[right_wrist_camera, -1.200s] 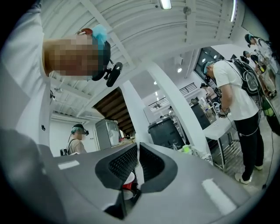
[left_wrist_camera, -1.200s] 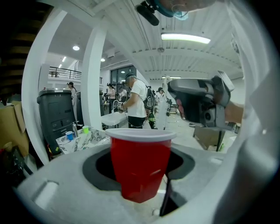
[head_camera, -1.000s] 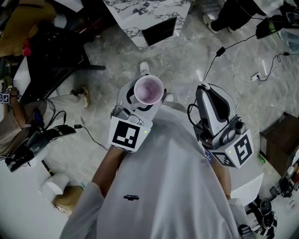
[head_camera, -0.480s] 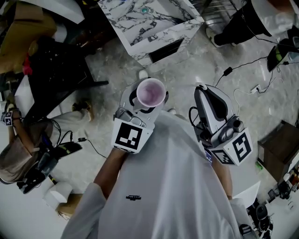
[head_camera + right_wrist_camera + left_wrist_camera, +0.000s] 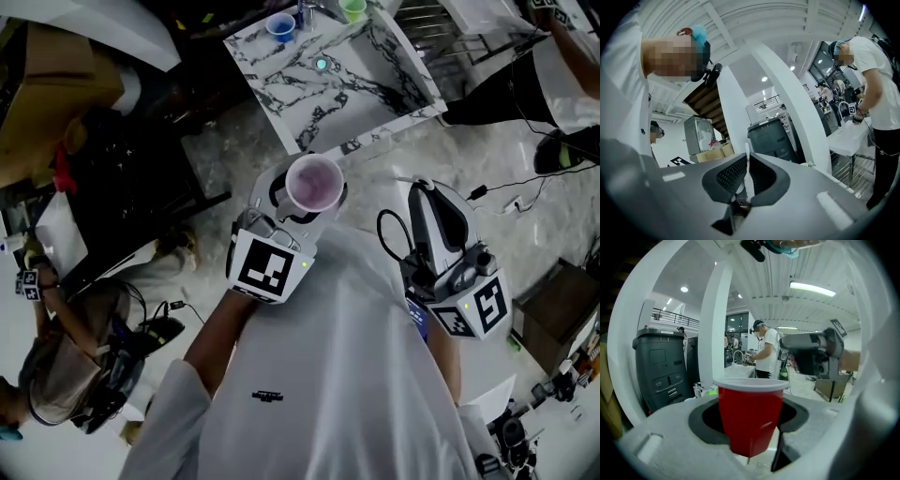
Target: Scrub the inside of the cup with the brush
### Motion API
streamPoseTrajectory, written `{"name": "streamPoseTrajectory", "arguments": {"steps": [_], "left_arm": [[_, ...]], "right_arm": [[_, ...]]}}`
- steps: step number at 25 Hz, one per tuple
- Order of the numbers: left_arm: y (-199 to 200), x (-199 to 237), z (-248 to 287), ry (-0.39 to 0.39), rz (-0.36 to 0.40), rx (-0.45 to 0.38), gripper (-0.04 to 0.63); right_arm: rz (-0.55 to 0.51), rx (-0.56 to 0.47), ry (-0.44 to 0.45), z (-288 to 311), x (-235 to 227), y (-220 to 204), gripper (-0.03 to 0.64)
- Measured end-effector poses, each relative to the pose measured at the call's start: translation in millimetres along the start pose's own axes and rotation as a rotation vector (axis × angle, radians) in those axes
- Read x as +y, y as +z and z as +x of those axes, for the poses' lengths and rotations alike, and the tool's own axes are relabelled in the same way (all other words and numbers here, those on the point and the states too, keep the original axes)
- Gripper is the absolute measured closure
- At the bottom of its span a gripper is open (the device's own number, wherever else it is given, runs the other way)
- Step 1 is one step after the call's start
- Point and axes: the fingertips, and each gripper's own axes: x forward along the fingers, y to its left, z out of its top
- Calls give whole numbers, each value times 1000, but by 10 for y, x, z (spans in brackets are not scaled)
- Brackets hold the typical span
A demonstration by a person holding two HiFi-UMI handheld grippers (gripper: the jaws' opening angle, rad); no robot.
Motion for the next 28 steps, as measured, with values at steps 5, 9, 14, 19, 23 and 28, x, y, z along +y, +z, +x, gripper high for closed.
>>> {"name": "streamPoseTrajectory", "arguments": {"steps": [5, 9, 14, 19, 23, 28], "left_arm": [[22, 490, 137, -55, 14, -5, 337], [27, 724, 236, -82, 25, -12, 337], [-57, 915, 363, -83, 48, 8, 337], [-83, 932, 385, -104, 89, 32, 337], [-90, 945, 387, -123, 106, 40, 337], [-41, 888, 345, -168, 91, 23, 337]], "right_arm": [[-21, -5, -32, 591, -72, 6, 592], [-36, -7, -17, 887, -32, 40, 592], [-49, -27, 3, 1096, -36, 144, 592], [-24, -51, 52, 1199, 70, 291, 592], [-15, -32, 119, 1344, 194, 280, 592], [16, 14, 183, 1471, 301, 148, 592]]}}
